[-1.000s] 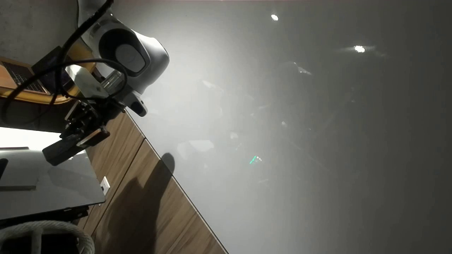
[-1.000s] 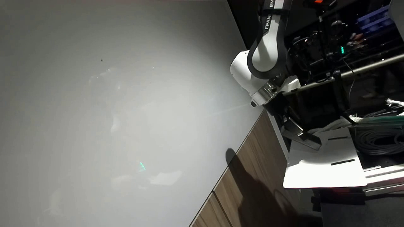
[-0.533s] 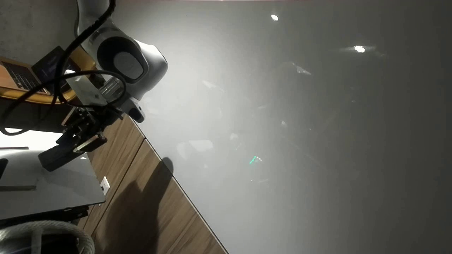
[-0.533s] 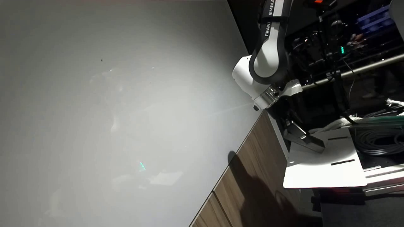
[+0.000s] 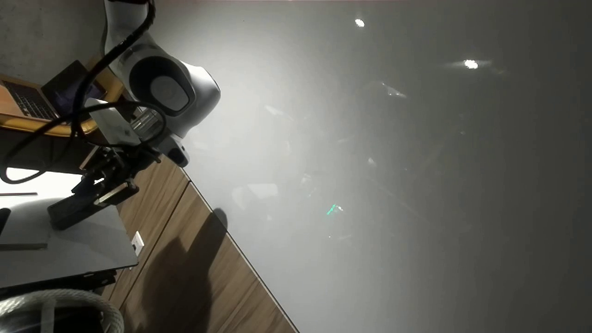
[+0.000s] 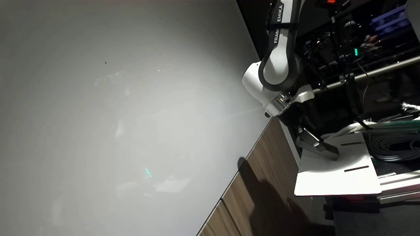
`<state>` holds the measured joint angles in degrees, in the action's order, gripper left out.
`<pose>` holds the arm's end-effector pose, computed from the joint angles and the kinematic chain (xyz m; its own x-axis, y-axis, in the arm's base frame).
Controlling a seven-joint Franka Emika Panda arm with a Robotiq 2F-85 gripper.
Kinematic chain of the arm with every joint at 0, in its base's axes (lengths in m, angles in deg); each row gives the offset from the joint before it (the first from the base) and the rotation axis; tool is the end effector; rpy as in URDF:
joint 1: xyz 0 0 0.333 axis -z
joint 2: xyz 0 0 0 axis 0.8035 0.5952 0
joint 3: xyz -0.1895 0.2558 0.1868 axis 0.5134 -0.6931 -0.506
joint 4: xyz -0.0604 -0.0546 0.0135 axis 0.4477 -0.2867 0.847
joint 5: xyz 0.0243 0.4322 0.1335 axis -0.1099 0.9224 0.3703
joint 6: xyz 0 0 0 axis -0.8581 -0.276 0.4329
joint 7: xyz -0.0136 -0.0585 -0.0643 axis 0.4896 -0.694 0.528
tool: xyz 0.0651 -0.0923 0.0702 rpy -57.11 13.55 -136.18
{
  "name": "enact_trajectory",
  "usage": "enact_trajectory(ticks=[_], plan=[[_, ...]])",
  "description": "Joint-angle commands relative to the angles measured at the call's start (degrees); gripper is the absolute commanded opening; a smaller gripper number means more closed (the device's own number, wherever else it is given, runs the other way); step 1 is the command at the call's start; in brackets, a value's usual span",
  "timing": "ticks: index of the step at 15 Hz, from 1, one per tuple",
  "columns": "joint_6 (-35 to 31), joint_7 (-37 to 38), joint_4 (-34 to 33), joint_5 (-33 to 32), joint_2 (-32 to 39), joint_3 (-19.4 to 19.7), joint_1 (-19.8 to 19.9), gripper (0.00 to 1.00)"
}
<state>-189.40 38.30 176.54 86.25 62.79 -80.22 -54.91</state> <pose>0.4166 0.0186 0.1871 0.9154 0.1316 -0.3805 0.1288 -0.9911 -0.0327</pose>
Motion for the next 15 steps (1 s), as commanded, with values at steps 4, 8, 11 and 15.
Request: enact_trajectory(ticks=[4, 8, 11, 15], plan=[[-0.07, -1.3, -1.05, 0.86, 1.01, 0.14, 0.51, 0.83], [-0.12, -1.35, -1.04, 0.89, 1.12, 0.18, 0.59, 1.0], [-0.15, -1.39, -1.07, 0.91, 1.14, 0.17, 0.59, 1.0], [-1.14, -1.9, -0.68, 1.14, 0.53, 0.06, 0.54, 1.0]])
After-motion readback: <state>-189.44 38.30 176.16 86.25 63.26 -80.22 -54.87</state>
